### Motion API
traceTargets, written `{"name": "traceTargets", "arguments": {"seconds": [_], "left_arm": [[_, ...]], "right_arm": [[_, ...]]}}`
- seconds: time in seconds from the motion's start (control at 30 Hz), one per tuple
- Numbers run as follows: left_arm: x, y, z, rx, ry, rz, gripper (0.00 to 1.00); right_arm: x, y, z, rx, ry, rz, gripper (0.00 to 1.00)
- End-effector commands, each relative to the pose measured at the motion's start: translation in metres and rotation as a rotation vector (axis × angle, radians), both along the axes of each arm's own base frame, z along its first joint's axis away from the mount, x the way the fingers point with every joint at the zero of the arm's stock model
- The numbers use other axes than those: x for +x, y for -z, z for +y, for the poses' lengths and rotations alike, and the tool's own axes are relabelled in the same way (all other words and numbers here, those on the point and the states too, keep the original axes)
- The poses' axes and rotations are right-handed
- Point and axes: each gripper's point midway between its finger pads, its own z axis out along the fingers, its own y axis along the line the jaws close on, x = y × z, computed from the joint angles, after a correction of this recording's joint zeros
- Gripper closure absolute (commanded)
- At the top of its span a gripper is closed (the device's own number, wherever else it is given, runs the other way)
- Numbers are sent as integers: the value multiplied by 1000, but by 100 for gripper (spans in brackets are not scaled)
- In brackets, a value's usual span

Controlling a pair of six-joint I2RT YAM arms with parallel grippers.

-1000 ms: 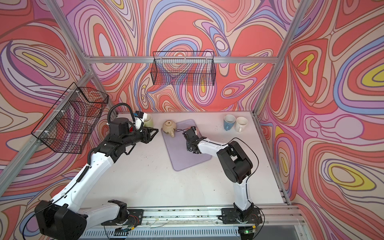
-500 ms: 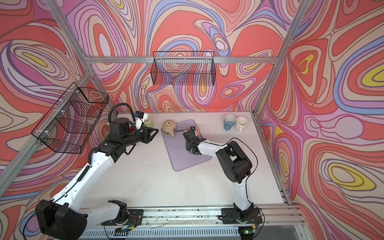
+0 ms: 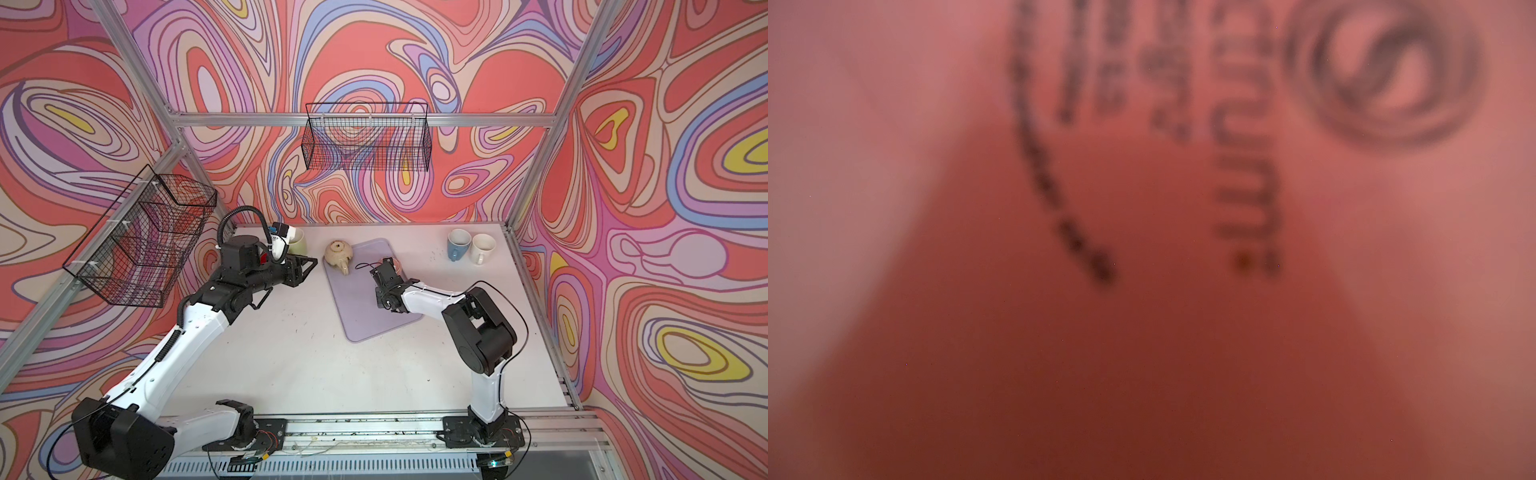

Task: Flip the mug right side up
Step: 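Lift the pink mug off the tray with the right gripper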

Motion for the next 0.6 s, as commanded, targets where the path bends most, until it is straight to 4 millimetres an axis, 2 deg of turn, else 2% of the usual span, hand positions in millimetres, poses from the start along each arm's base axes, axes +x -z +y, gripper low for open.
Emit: {"name": "traceTargets", "arguments": {"seconds": [0.0, 0.1, 0.13, 0.17, 0.57], "left_arm": [[3, 0, 1, 7, 2, -6, 60], [3, 2, 1, 8, 2, -1, 60], [3, 2, 1, 8, 2, -1, 60], [3, 2, 1, 8, 2, -1, 60], [3, 2, 1, 3, 5, 2, 60]], "right_arm": [[11, -45, 8, 87, -20, -102, 96], [9, -50, 9, 117, -31, -104, 97], [9, -64, 10, 140, -35, -128, 97], [9, -68, 9, 149, -35, -132, 97], [-1, -102, 5, 315, -57, -163, 99]]}}
